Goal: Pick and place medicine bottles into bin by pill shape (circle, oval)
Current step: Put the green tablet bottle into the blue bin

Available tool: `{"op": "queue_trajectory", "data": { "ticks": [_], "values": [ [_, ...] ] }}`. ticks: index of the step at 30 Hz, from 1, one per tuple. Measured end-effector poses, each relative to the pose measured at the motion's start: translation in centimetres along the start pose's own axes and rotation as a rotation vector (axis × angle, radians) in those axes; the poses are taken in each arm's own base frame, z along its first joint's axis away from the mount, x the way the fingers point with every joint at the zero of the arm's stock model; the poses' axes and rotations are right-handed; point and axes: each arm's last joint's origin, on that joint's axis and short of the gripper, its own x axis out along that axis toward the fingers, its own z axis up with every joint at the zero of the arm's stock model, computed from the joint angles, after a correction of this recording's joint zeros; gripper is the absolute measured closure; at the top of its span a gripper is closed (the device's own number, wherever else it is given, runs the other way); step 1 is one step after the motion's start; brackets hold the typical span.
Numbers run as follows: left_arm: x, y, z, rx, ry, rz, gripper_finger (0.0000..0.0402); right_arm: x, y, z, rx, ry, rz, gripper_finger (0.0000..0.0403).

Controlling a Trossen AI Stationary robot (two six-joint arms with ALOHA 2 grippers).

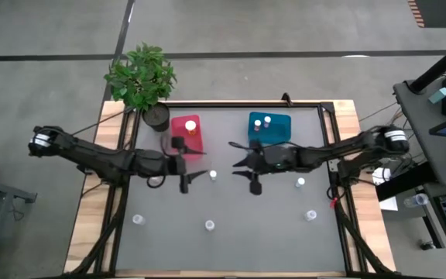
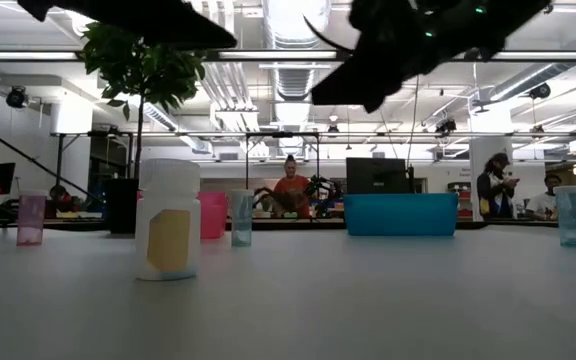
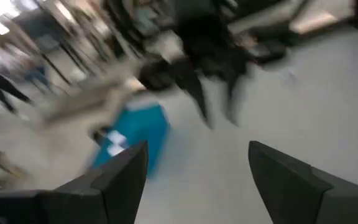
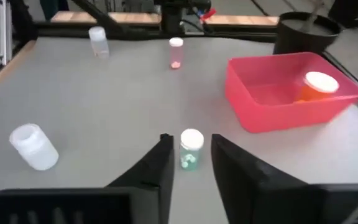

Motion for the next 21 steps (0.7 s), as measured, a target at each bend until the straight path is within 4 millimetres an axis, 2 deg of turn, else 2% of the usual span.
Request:
{"op": "queue_trajectory", "data": {
  "ticks": [6,10,13,21],
  "values": [
    [-2.4,0.9,-0.6,0.03,-0.069,0.041,0.0143,3.3,-0.2,2.6,-0.005,0.14,-0.024,0.0233],
    [-3.4,1.2,-1.1,0.025,-0.091,0.051,0.0143,5.8,-0.1,2.6,0.002,0.268,-0.037,0.0201],
    [-4.1,1.5,-1.2,0.029,-0.113,0.059,0.0143,7.6,0.0,2.8,0.006,0.291,-0.04,0.0189],
    [-4.9,1.7,-1.7,0.029,-0.121,0.061,0.0143,11.8,-0.2,1.5,0.005,0.35,-0.051,0.0188]
  ]
}}
